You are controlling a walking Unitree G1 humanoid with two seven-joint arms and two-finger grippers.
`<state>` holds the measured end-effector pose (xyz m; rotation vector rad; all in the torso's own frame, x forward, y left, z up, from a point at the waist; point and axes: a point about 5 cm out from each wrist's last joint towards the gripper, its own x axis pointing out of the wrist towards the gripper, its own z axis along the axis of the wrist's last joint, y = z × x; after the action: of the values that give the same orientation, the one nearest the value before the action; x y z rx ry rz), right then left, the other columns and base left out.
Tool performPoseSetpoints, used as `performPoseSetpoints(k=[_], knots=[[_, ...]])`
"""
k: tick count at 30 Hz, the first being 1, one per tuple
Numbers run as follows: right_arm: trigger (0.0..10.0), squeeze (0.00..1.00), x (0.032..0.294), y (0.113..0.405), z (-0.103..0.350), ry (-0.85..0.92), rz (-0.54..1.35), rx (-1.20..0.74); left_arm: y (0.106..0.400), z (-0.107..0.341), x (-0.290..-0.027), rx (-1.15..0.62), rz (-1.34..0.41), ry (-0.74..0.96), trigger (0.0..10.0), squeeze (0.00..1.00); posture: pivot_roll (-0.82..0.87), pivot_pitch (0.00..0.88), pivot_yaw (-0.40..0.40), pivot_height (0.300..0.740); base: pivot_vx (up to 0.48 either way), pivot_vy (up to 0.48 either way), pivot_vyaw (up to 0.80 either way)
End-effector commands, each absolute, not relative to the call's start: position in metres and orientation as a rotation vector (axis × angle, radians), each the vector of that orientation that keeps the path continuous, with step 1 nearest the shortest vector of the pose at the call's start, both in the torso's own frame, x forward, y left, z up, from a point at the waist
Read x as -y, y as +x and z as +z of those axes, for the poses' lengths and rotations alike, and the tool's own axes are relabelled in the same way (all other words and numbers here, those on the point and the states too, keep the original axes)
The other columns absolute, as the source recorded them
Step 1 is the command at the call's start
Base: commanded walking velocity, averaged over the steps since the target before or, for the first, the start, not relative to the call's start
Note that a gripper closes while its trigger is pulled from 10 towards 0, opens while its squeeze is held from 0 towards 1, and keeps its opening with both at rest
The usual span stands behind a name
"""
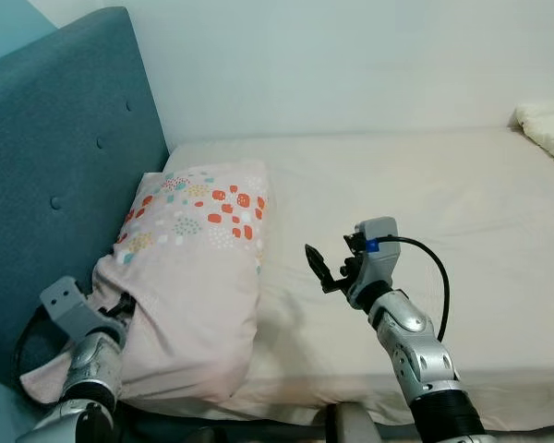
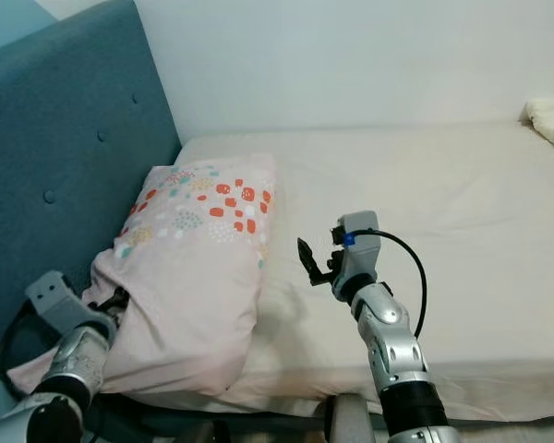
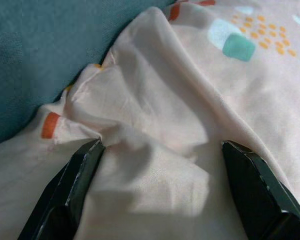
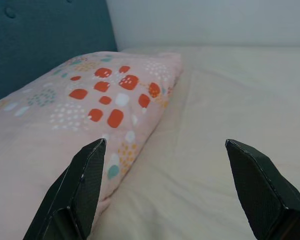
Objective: Clean up the room
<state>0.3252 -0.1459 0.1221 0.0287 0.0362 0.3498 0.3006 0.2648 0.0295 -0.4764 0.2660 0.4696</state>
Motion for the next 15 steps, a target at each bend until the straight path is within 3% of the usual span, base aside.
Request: performPoseSetpoints(k=[1,9,15], knots=[[10.0,0.00,0.149,0.328,0.124,0.023,0.346,-0.026,0.279,0.013,-0.281,-0.332,0.543,-0.463,10.0,0.00,-0.14,0.003,0.030,0.620,0.000,0.000,0.00],[10.0,0.00,0.154,0.336,0.128,0.034,0.315,-0.014,0.262,0.008,-0.296,-0.315,0.530,-0.462,10.0,0.00,-0.12,0.000,0.015,0.620,0.000,0.000,0.00],[10.0,0.00,0.154,0.341,0.132,0.029,0.320,-0.009,0.280,0.043,-0.306,-0.124,0.286,-0.458,10.0,0.00,-0.10,0.000,-0.002,0.620,0.000,0.000,0.00]])
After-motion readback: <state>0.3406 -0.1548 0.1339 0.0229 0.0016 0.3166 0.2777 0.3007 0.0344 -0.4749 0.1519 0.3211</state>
